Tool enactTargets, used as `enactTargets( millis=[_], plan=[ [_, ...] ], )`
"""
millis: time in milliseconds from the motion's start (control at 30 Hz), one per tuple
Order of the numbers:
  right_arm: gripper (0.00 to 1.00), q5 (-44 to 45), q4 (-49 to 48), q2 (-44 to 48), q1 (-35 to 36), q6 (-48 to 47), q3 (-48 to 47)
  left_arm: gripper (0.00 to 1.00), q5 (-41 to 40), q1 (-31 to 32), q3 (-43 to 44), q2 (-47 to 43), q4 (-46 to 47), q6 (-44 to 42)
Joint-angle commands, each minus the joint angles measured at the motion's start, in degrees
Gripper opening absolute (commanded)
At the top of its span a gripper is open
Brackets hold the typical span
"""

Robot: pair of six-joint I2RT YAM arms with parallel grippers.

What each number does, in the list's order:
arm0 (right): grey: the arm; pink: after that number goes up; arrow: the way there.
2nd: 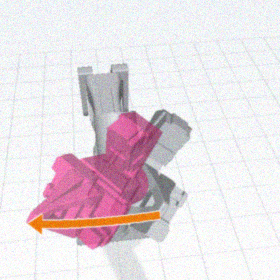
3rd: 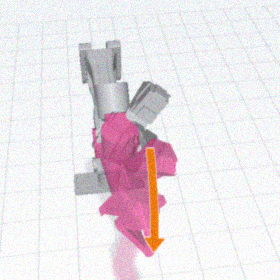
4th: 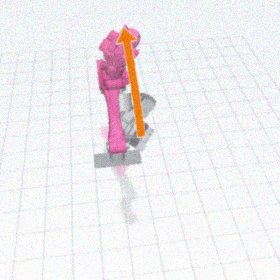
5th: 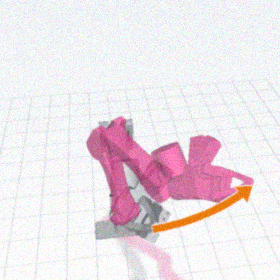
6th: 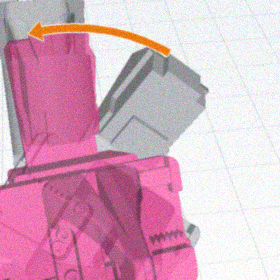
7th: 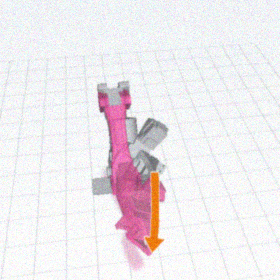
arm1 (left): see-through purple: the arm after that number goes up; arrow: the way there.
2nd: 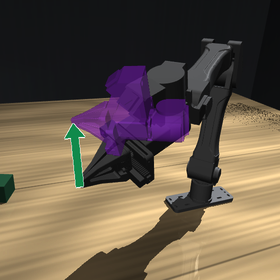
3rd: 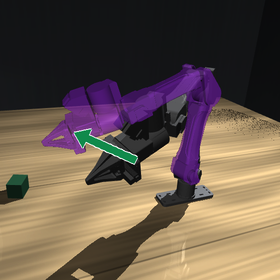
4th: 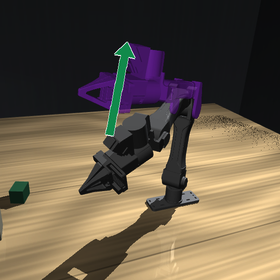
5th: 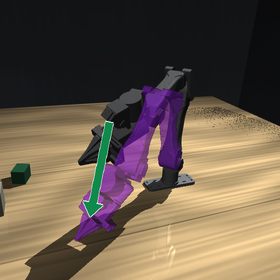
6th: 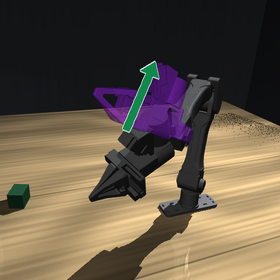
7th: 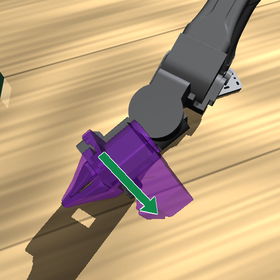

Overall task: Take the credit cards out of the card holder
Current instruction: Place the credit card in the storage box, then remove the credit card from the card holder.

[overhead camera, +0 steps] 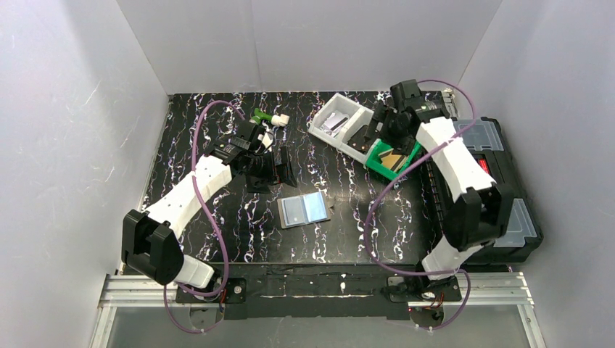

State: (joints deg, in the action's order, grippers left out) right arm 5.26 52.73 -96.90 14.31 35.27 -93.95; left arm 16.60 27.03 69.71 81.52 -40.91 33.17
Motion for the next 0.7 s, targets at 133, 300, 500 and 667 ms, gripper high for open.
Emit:
enactTargets(
  millis=[133,300,500,667],
  plan=[
    [0.99,-2.7,-6.6,10.3,9.2,2.7,10.1,0.98,-3.2,-0.8,2.8,-0.7,-3.5,-0.7],
    [0.98,-3.4,-9.5,12.4,16.3,3.9,14.6,0.98,-4.6,-2.0,2.9,-0.2,-4.3,-0.3],
    [0.98,-3.9,-11.2,10.0,24.7,5.0,16.3,0.98,-5.9,-3.6,2.2,-0.2,-5.1,0.0],
    [0.98,-3.5,-11.0,4.5,30.9,4.9,14.6,0.98,-5.0,-4.7,0.6,-0.8,-4.5,1.0]
  ],
)
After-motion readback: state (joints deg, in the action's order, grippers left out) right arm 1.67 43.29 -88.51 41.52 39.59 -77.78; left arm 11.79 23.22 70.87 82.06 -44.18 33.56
